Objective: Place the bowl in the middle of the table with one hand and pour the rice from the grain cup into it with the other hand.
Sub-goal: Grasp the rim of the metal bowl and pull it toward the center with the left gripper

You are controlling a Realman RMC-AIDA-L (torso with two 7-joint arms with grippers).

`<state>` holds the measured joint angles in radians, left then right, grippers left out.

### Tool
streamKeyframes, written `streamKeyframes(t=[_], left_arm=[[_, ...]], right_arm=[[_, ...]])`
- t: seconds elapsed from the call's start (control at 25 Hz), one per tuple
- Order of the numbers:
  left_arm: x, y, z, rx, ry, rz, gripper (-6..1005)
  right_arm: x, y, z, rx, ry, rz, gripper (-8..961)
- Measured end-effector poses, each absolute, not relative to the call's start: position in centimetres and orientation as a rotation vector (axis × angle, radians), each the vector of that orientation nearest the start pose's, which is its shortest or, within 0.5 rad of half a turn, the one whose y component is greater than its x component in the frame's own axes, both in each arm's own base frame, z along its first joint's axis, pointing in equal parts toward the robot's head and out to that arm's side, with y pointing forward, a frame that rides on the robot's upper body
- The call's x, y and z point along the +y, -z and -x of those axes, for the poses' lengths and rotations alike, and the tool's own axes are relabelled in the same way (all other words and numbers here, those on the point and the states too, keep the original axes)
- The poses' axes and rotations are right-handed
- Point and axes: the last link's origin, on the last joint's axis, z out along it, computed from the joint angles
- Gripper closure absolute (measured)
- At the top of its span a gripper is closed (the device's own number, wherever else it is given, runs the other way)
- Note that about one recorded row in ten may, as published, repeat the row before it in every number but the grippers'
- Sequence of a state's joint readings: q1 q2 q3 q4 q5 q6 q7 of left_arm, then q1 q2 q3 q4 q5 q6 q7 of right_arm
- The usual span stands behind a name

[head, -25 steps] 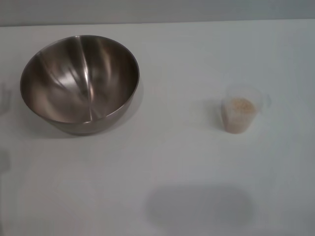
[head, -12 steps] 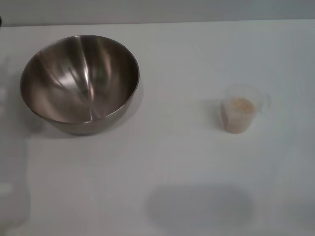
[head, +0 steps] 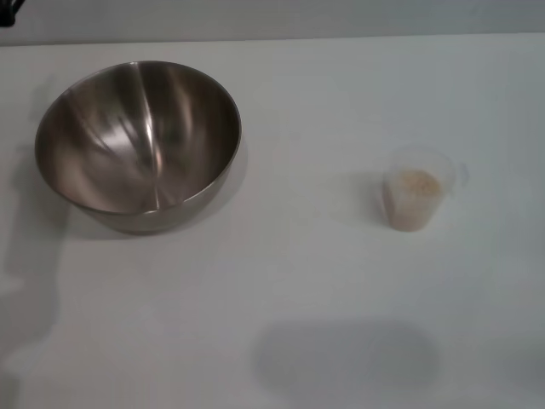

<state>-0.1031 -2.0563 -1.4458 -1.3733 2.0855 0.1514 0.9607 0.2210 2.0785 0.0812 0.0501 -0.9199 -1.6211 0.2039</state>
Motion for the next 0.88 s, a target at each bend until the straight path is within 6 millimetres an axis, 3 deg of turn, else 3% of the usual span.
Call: streamKeyframes(t=[0.24, 0.56, 0.76, 0.88], left_arm=[[38.1, -9.1, 22.4, -0.704, 0.573, 1.715, 249], [38.0, -9.3, 20.9, -0.814, 0.739, 1.778, 257], [37.9, -10.0, 18.5, -0.478, 0.621, 1.770, 298], [37.7, -8.9, 17.6, -0.190, 0.376, 1.640, 356]], right_arm=[[20.4, -8.8, -41.0, 0.476, -0.654, 0.839, 120], [20.8, -8.6, -40.8, 0.475, -0.662, 0.865, 119], [21.1, -8.5, -40.6, 0.471, -0.670, 0.882, 119], [21.1, -8.5, -40.5, 0.467, -0.668, 0.885, 119]])
